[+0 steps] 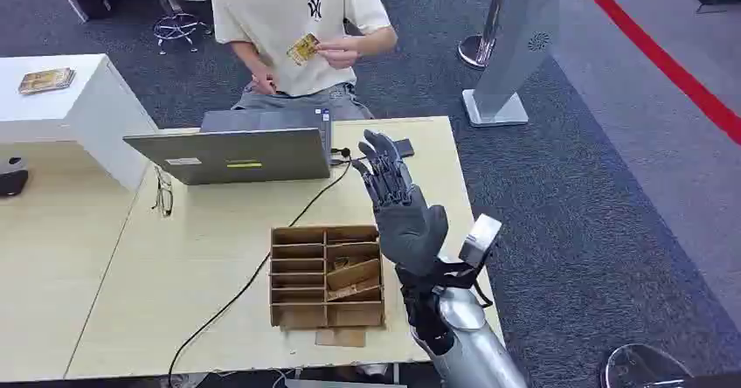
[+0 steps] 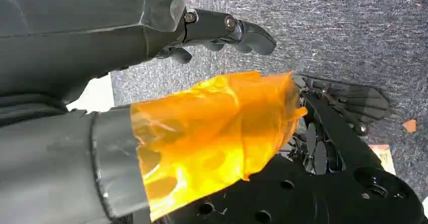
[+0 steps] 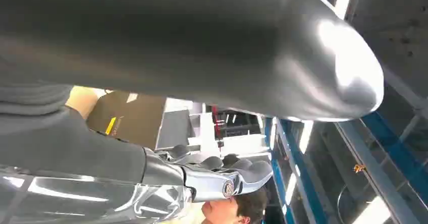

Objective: Pass the card to the sensor for recognition and then transmit it.

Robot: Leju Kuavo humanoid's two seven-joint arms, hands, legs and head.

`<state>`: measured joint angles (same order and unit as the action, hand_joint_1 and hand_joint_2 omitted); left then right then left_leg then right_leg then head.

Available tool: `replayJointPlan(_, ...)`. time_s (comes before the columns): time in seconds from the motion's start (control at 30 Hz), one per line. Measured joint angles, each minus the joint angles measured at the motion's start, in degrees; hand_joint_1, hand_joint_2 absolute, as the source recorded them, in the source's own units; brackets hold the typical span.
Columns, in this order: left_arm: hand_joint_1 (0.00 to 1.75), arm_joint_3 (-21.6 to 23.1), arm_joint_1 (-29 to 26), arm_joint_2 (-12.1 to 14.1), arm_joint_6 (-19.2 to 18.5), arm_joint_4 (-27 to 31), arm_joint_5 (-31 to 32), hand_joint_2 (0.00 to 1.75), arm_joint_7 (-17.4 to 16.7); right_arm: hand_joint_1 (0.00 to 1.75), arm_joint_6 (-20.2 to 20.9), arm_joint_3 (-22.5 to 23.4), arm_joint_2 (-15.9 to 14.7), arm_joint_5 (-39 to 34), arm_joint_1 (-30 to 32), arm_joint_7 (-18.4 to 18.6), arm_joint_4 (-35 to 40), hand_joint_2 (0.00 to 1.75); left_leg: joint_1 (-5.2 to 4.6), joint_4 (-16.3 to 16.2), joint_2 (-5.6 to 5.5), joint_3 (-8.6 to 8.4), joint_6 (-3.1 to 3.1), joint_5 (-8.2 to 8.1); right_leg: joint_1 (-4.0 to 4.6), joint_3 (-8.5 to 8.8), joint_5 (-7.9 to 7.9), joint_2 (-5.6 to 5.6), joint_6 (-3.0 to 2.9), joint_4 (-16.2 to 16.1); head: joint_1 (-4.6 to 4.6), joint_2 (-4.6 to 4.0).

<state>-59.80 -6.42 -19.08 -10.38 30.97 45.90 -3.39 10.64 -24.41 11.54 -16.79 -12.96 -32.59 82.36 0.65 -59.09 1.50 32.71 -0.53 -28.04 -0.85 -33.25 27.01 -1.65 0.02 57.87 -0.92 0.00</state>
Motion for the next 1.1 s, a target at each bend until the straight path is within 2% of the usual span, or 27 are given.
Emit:
replayJointPlan(0.53,0.0,-0.04,-0.01,-0.02,0.13,0.0,0.09,0.0,0.33,0.0,0.0,0.0,0.0,0.52,0.01,0.0,0.0,0.0,0.0,0.0,0.0,0.0,0.0,0.0,0.0,0.0,0.0,0.0,0.0,0.0,-0.02,0.0)
replayJointPlan(0.57,0.0,-0.04,-0.01,-0.02,0.11,0.0,0.09,0.0,0.35,0.0,0.0,0.0,0.0,0.5,0.01,0.0,0.0,1.75,0.0,0.0,0.0,0.0,0.0,0.0,0.0,0.0,0.0,0.0,0.0,0.0,0.0,0.0)
replayJointPlan(0.83,0.0,-0.13,-0.02,-0.02,-0.07,0.0,0.24,0.0,0.46,0.0,-0.37,0.0,0.0,0.9,0.02,0.0,0.0,1.75,0.0,0.0,0.0,0.0,0.0,0.0,0.0,0.0,0.0,0.0,0.0,0.0,-0.02,0.0)
replayJointPlan(0.97,0.0,-0.13,-0.02,-0.02,0.02,0.0,0.24,0.0,0.5,0.0,-2.67,-0.13,0.0,3.5,-0.01,0.0,-0.02,1.75,0.0,0.0,0.0,0.0,0.0,0.0,0.0,0.0,0.0,0.0,0.0,0.0,0.0,0.0)
replayJointPlan(1.1,0.0,-0.13,-0.08,-0.02,-0.07,0.0,0.11,0.0,1.05,0.0,-8.1,-0.76,0.0,9.91,0.0,-0.55,-0.11,1.75,0.0,0.0,0.0,0.0,0.0,0.0,0.0,0.0,0.0,0.0,0.0,0.0,-0.02,0.0)
